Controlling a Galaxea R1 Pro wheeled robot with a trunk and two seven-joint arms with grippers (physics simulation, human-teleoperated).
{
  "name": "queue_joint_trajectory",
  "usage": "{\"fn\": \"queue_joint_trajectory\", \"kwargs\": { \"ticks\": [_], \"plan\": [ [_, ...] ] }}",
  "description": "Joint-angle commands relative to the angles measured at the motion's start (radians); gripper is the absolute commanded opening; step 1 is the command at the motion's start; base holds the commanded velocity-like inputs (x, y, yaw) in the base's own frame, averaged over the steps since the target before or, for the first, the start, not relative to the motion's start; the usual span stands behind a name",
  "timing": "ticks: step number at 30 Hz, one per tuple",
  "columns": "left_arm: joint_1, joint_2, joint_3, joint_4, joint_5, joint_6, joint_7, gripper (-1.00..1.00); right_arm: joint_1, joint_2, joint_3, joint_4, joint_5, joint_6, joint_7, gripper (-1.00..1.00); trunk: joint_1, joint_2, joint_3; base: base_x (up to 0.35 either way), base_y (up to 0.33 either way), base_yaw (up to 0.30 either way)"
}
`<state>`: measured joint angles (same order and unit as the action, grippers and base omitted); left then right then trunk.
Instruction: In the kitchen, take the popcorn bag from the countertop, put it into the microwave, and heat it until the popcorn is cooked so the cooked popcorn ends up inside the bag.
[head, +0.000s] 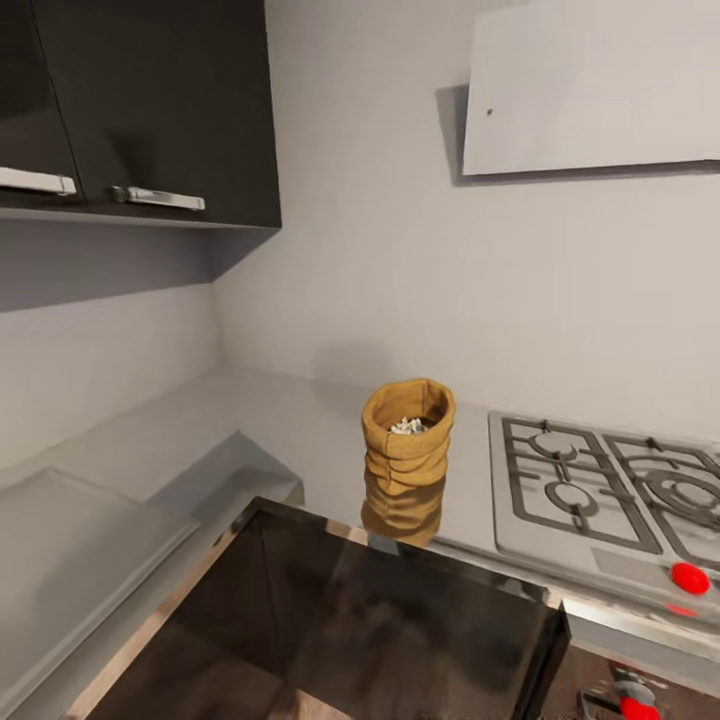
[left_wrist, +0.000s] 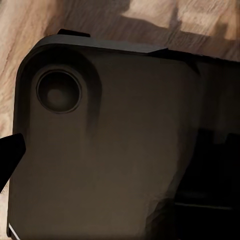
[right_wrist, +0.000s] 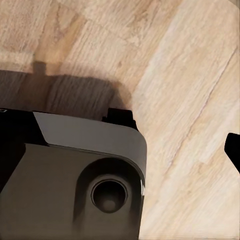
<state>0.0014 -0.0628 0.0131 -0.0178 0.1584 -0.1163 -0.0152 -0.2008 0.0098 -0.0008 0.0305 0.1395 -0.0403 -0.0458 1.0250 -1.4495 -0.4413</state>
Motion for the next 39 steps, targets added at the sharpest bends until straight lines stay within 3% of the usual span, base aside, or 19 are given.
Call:
{"fn": "queue_joint_trajectory", "kwargs": {
  "ticks": [1,29,39],
  "plan": [
    [0.0,0.0,0.001,-0.001,0.007,-0.002,-0.002,1.0,-0.001,0.0,-0.001,0.003,0.009,-0.004,-0.005,1.0,0.0,-0.001,-0.001,0.0,0.0,-0.294],
    [0.0,0.0,0.001,-0.001,0.007,-0.002,-0.001,1.0,-0.002,0.001,0.001,0.003,0.011,-0.003,-0.004,1.0,0.0,-0.001,-0.001,0.0,0.0,-0.292],
    [0.001,0.0,0.0,-0.001,0.006,-0.002,-0.001,1.0,-0.002,-0.001,0.005,0.002,0.018,0.002,-0.005,1.0,0.0,-0.001,-0.001,0.0,0.0,-0.03]
  ]
}}
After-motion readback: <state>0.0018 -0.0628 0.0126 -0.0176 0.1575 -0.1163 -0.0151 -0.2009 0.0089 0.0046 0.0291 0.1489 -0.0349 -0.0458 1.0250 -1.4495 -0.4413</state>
